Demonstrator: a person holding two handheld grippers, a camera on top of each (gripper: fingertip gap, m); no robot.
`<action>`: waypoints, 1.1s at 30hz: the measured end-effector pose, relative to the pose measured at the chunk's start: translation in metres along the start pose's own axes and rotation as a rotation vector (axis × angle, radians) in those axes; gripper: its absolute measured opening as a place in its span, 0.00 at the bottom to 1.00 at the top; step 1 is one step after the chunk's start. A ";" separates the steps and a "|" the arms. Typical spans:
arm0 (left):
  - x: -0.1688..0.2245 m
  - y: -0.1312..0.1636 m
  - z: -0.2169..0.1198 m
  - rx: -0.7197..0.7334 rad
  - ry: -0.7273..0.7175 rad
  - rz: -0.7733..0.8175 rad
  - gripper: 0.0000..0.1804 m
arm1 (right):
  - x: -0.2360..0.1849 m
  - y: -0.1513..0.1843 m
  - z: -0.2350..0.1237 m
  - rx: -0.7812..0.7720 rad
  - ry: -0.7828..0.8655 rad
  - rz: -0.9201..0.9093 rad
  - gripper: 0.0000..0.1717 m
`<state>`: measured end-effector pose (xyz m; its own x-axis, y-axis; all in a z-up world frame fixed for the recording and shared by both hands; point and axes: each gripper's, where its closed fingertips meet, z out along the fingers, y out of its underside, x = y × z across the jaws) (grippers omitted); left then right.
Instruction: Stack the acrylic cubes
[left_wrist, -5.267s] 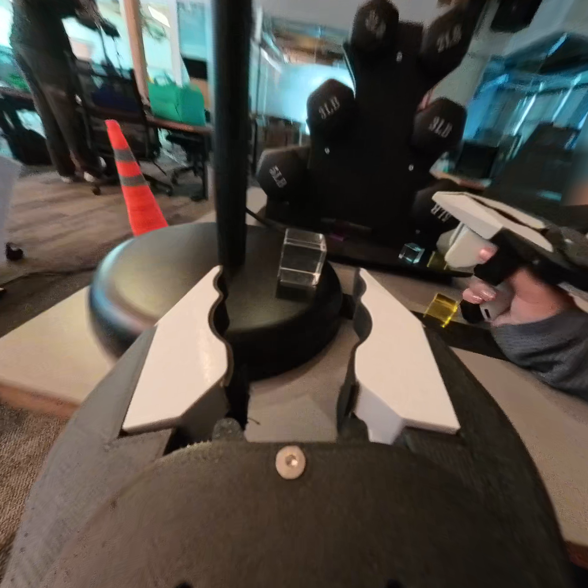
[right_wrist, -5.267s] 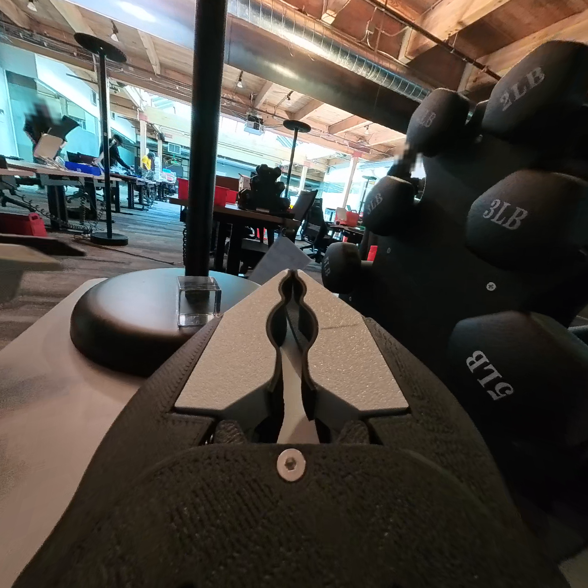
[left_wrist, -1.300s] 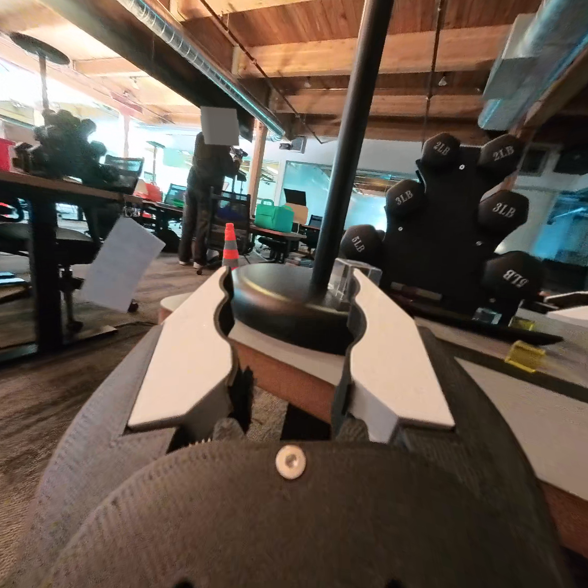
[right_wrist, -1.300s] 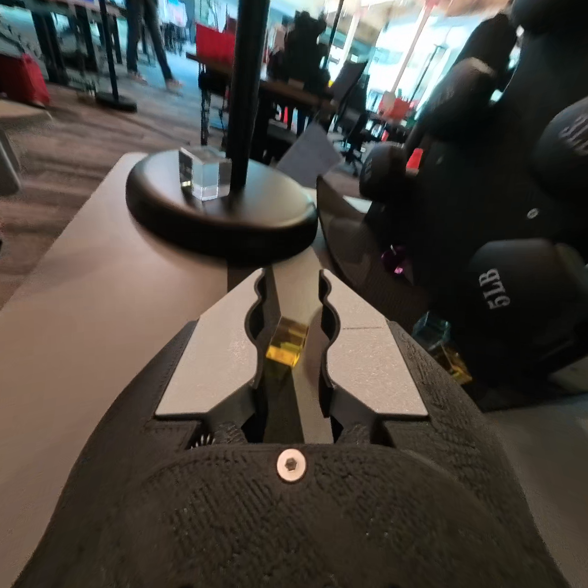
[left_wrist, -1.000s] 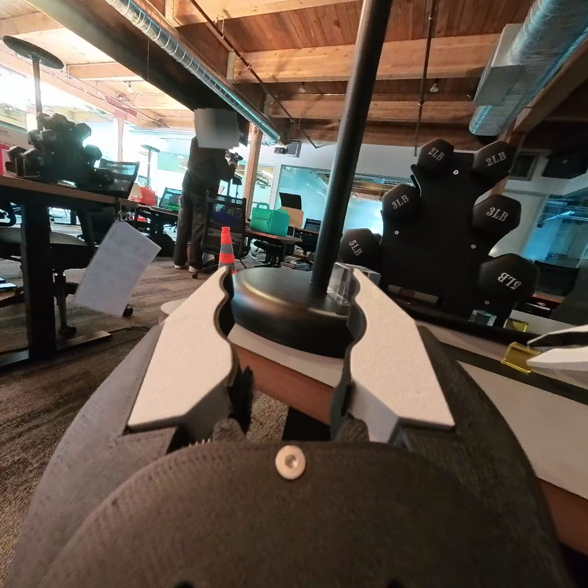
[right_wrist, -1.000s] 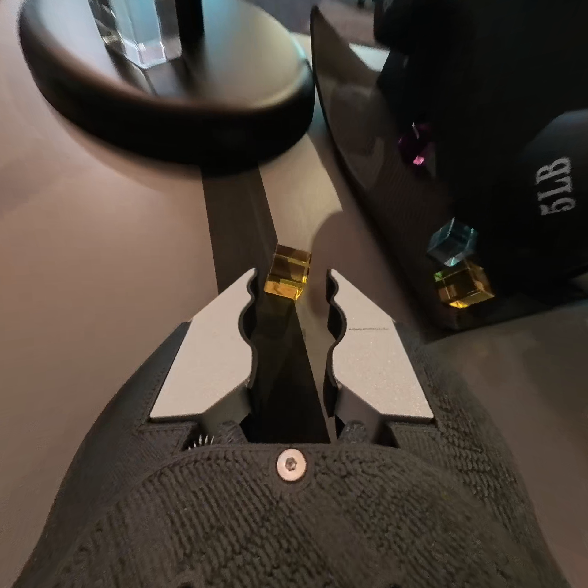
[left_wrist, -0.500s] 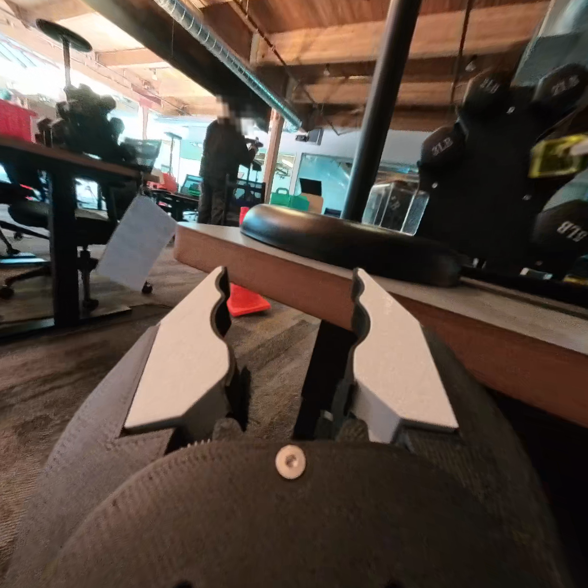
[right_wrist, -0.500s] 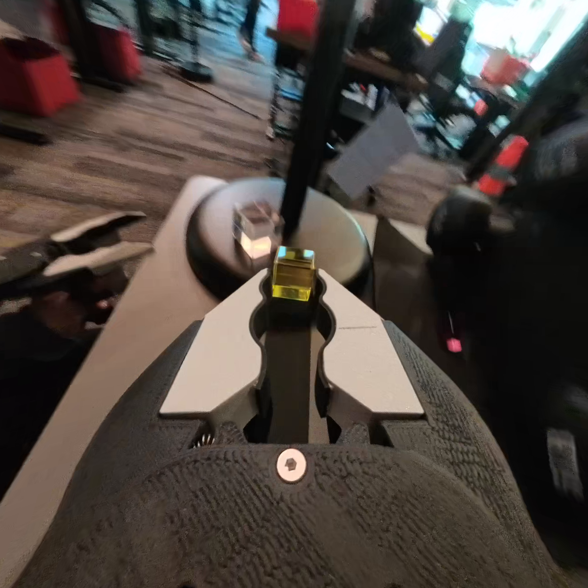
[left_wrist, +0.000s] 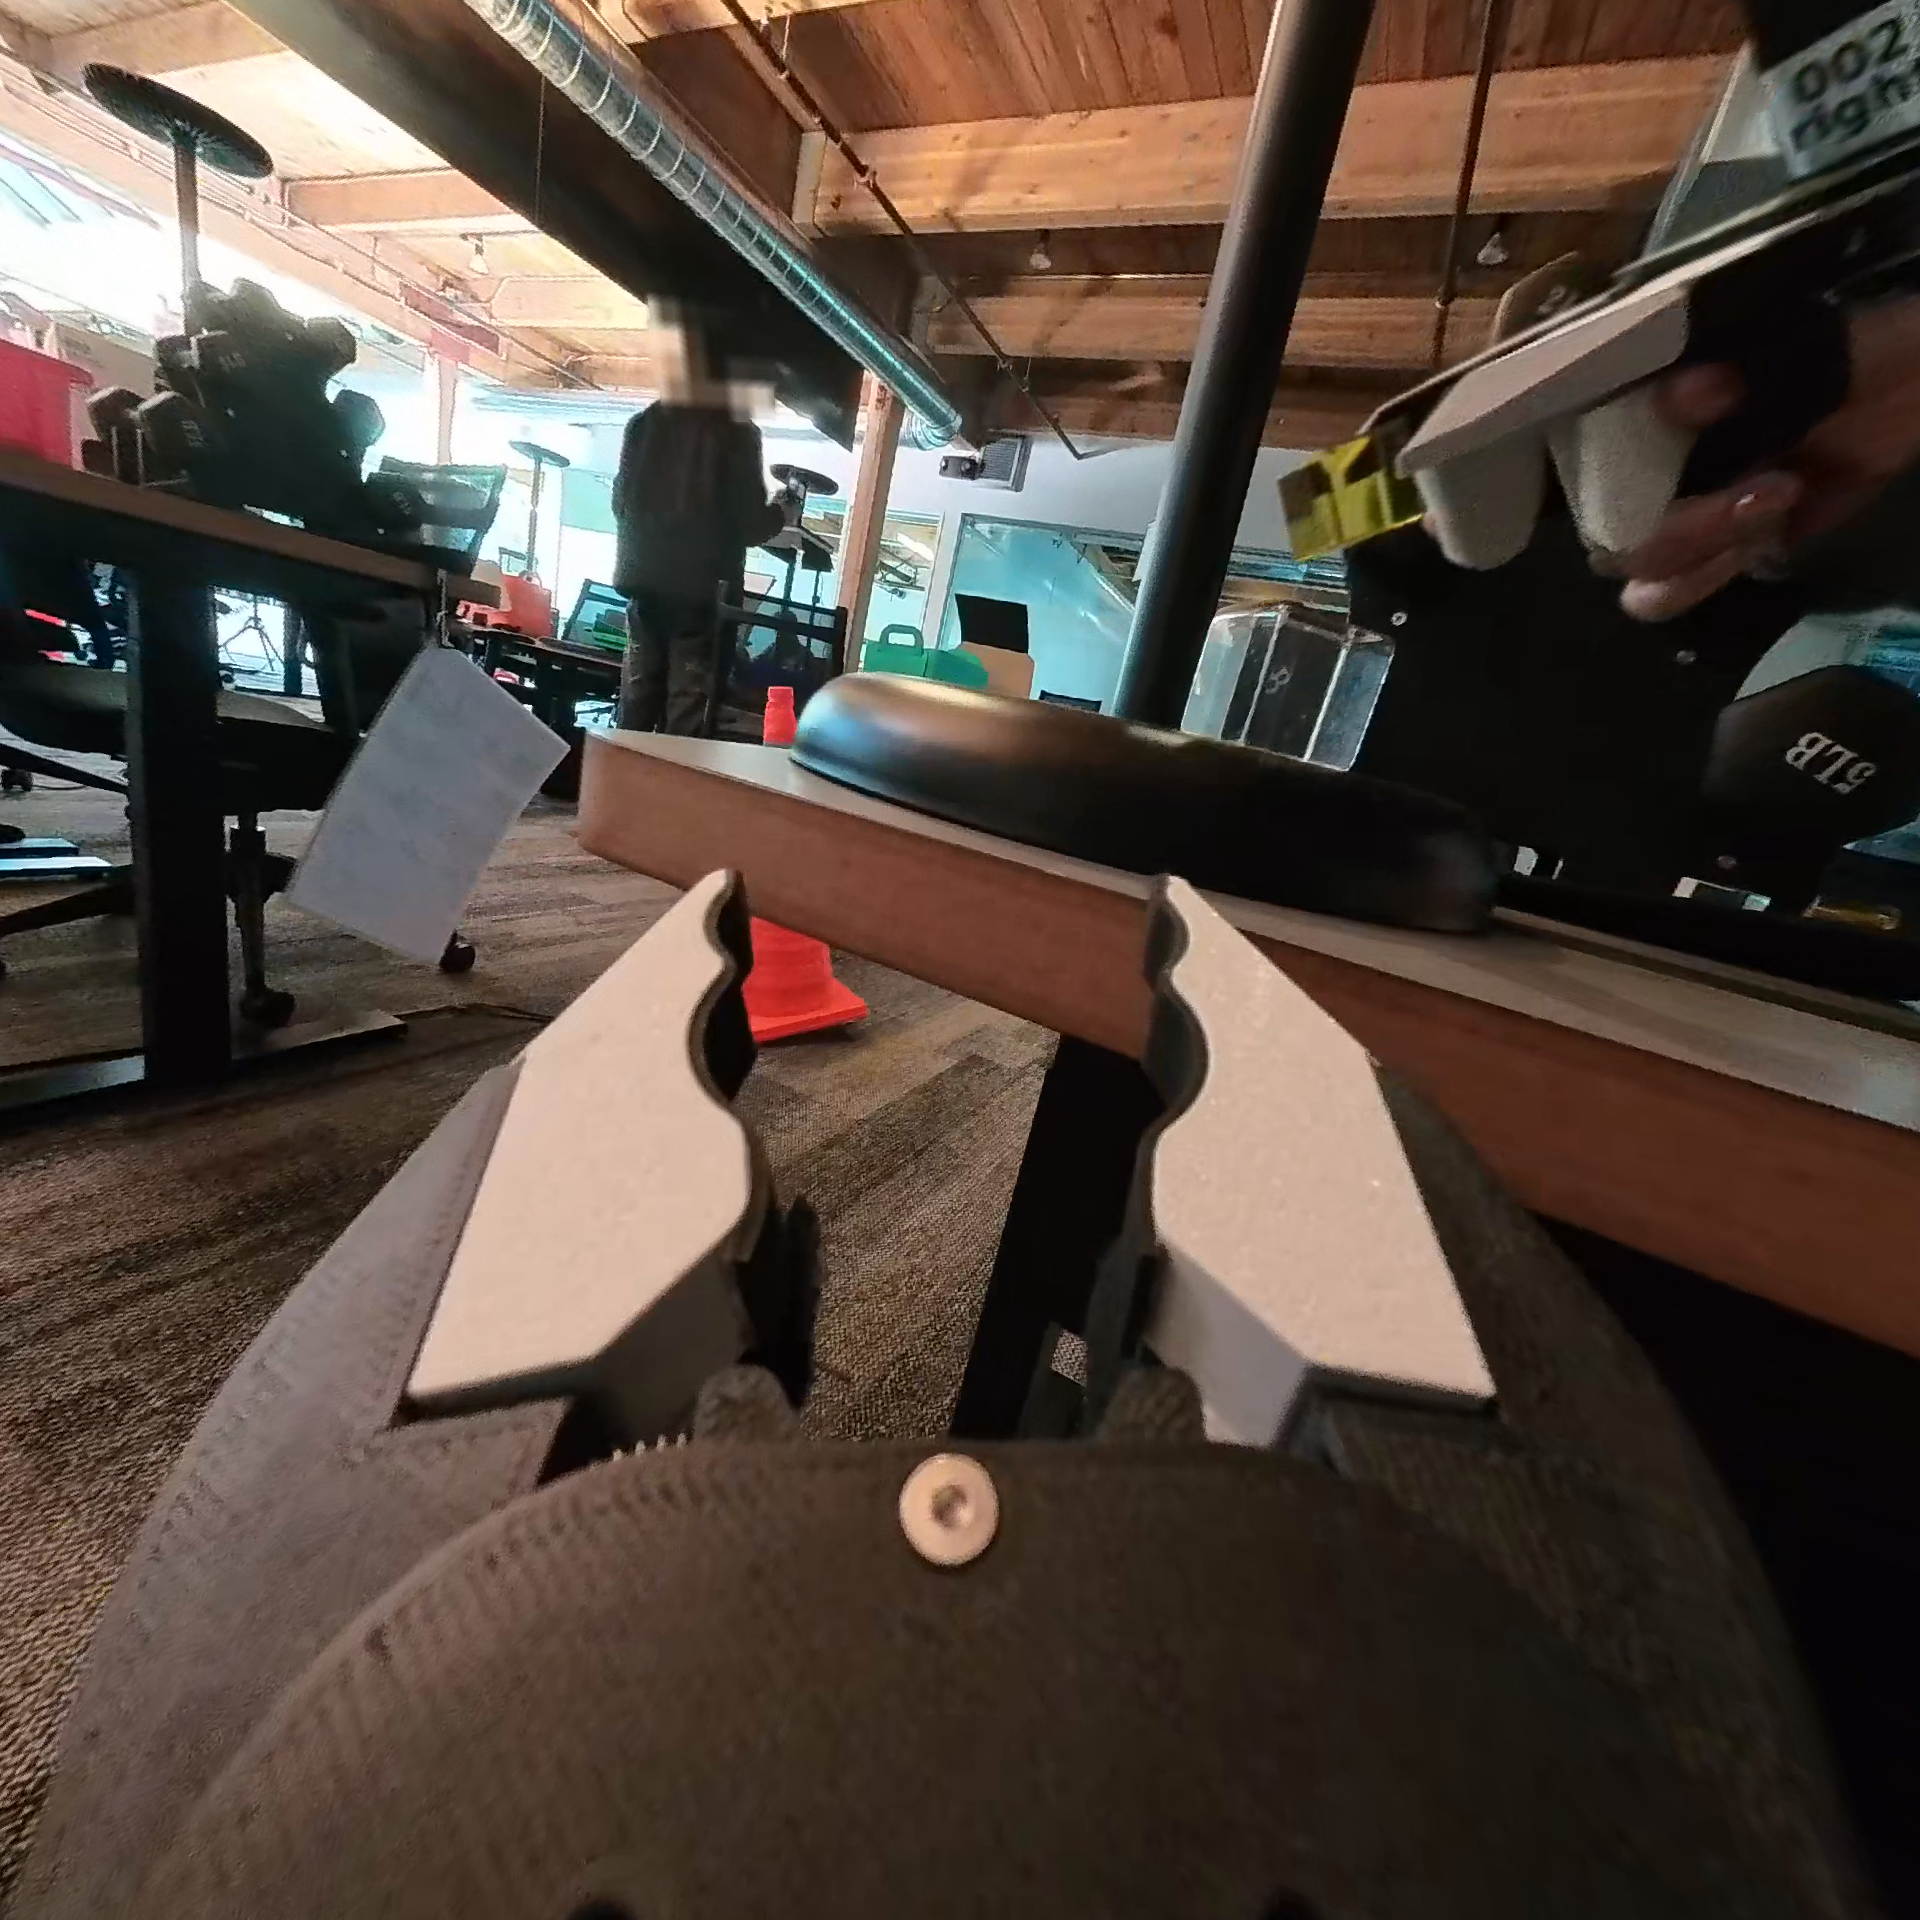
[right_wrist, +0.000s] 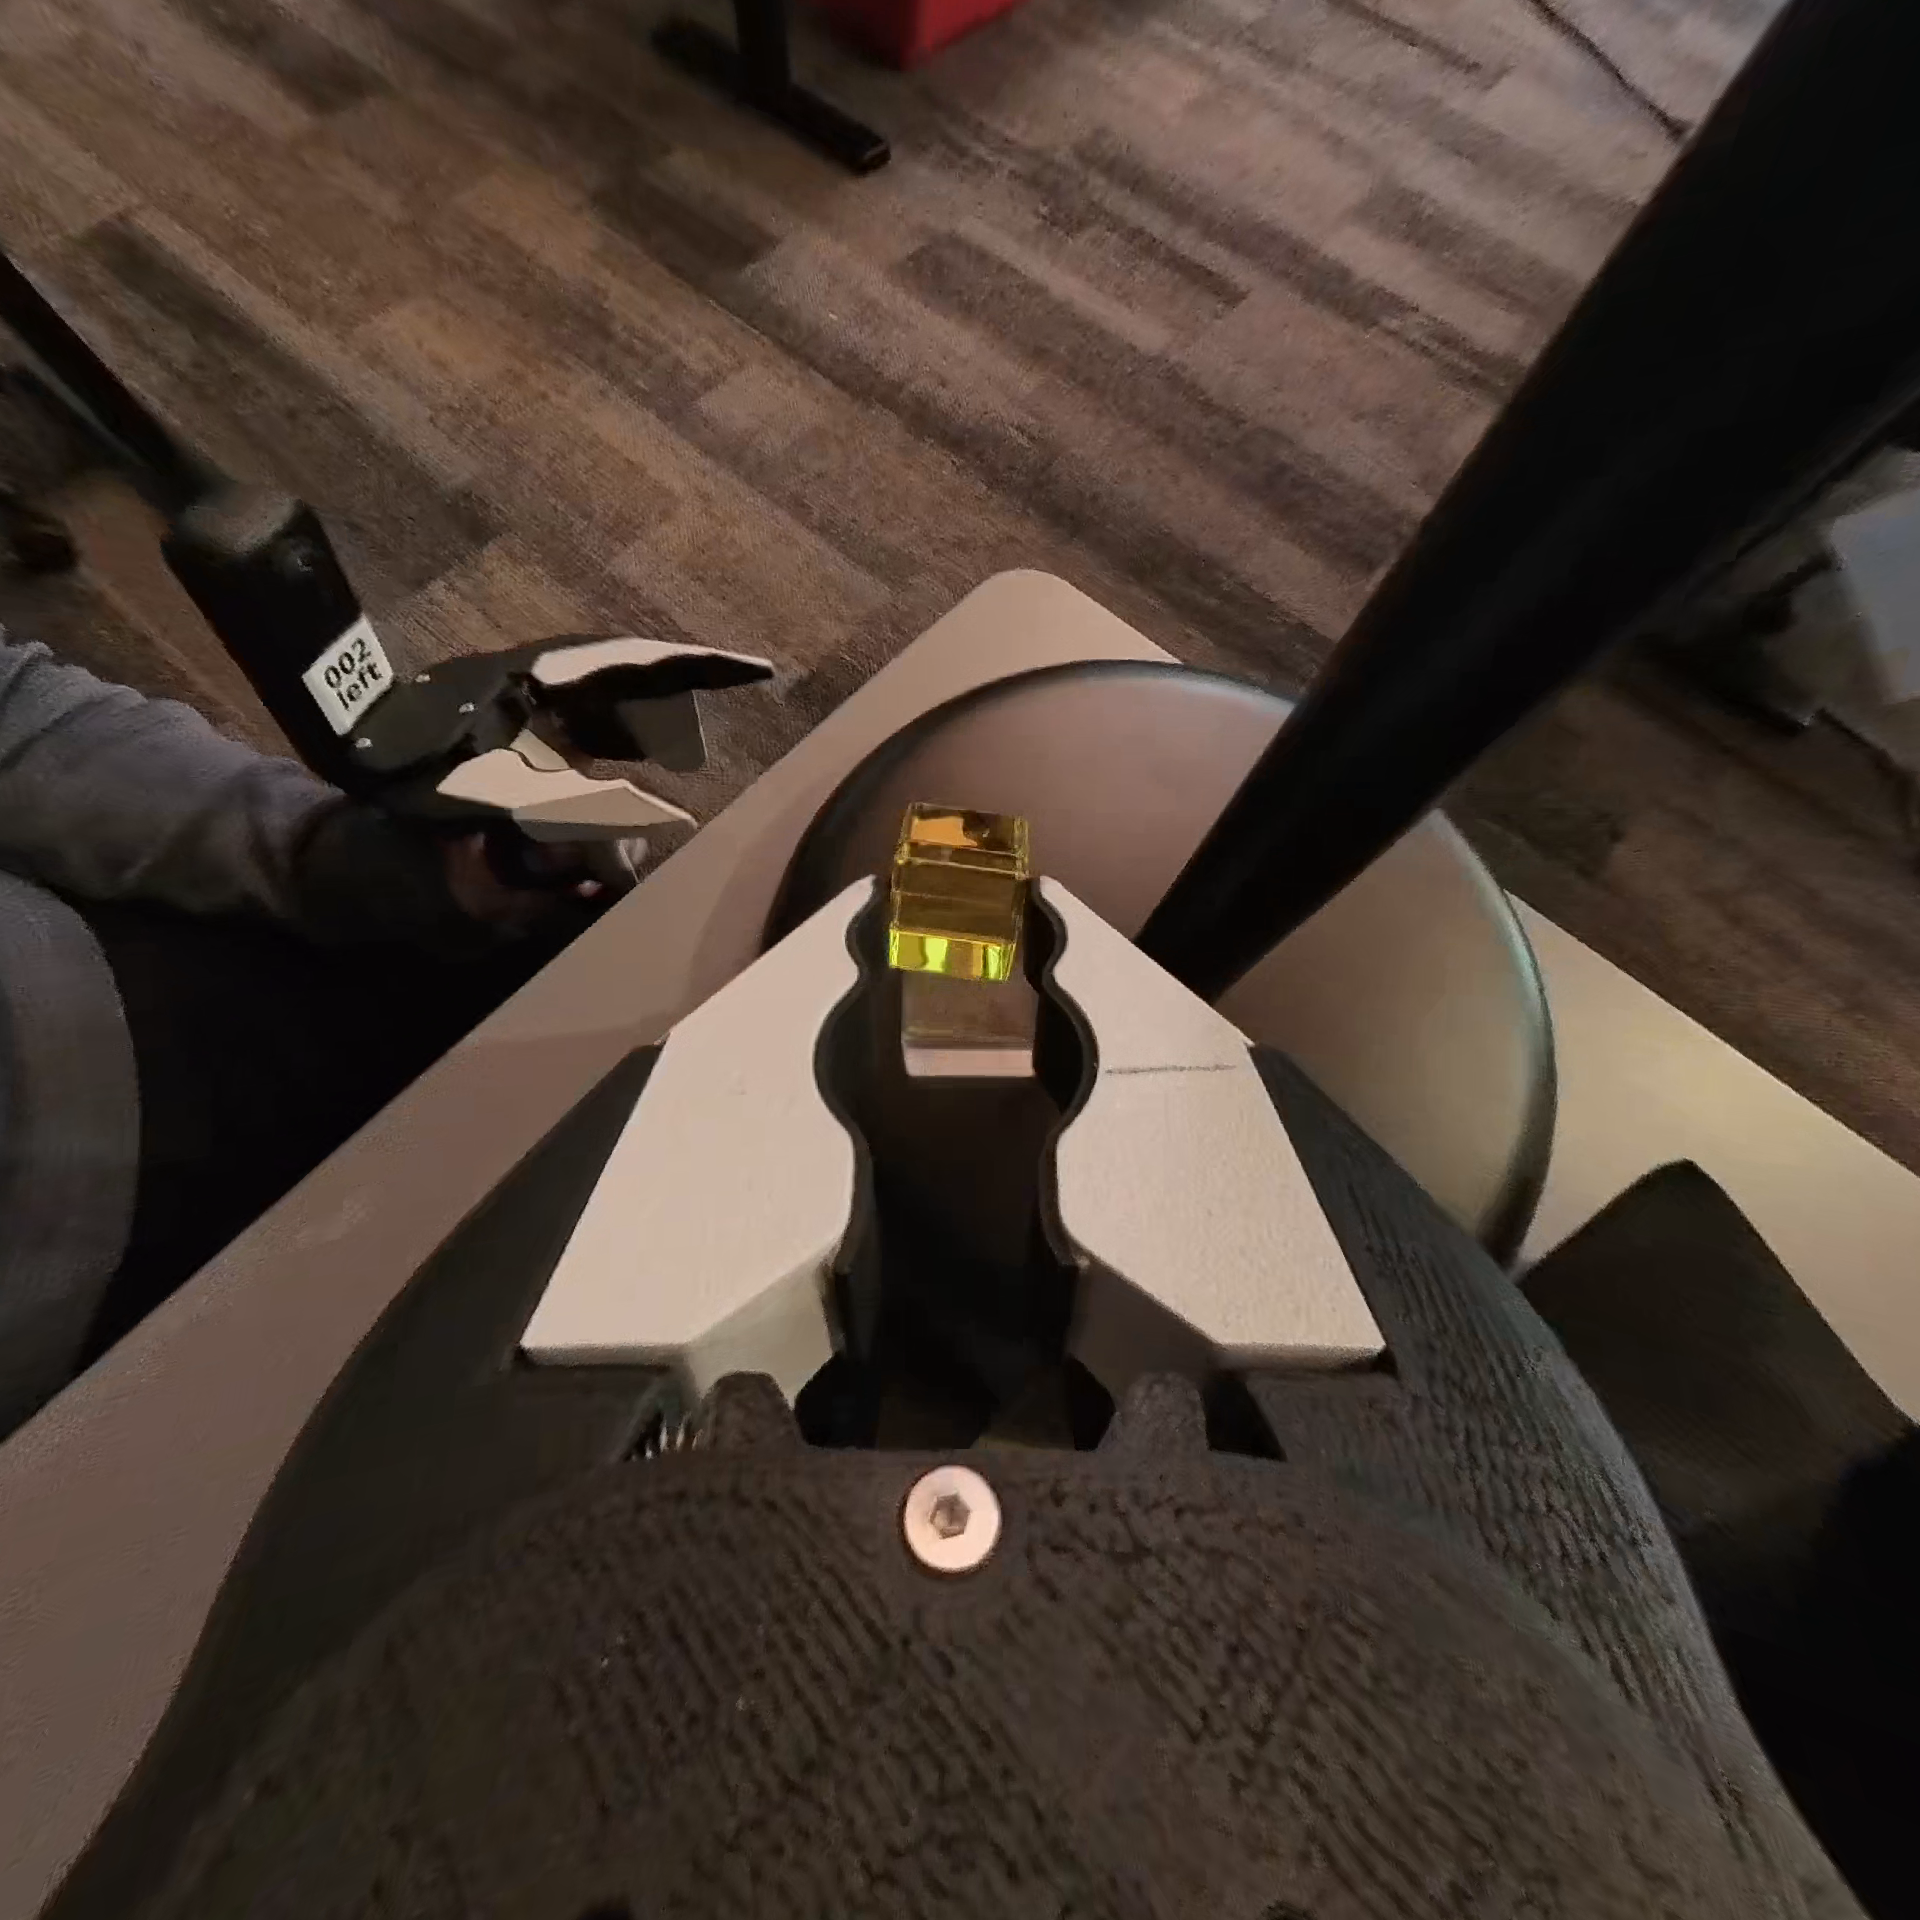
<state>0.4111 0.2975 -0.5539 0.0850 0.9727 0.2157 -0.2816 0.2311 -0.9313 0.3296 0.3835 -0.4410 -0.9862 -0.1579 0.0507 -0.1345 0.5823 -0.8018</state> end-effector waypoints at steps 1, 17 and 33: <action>0.001 0.000 0.000 0.000 0.004 0.001 0.42 | 0.001 0.000 0.002 0.019 -0.001 0.003 0.14; 0.008 0.000 0.002 0.003 0.023 -0.008 0.41 | 0.008 0.027 0.011 -0.025 -0.008 -0.029 0.16; 0.009 0.000 0.003 0.017 0.038 -0.037 0.43 | 0.031 0.162 -0.212 0.275 1.244 0.334 0.16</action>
<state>0.4091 0.3063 -0.5506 0.1315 0.9623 0.2380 -0.2934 0.2671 -0.9179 0.2570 0.6422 -0.4435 -0.4176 0.8816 0.2201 0.0096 0.2465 -0.9691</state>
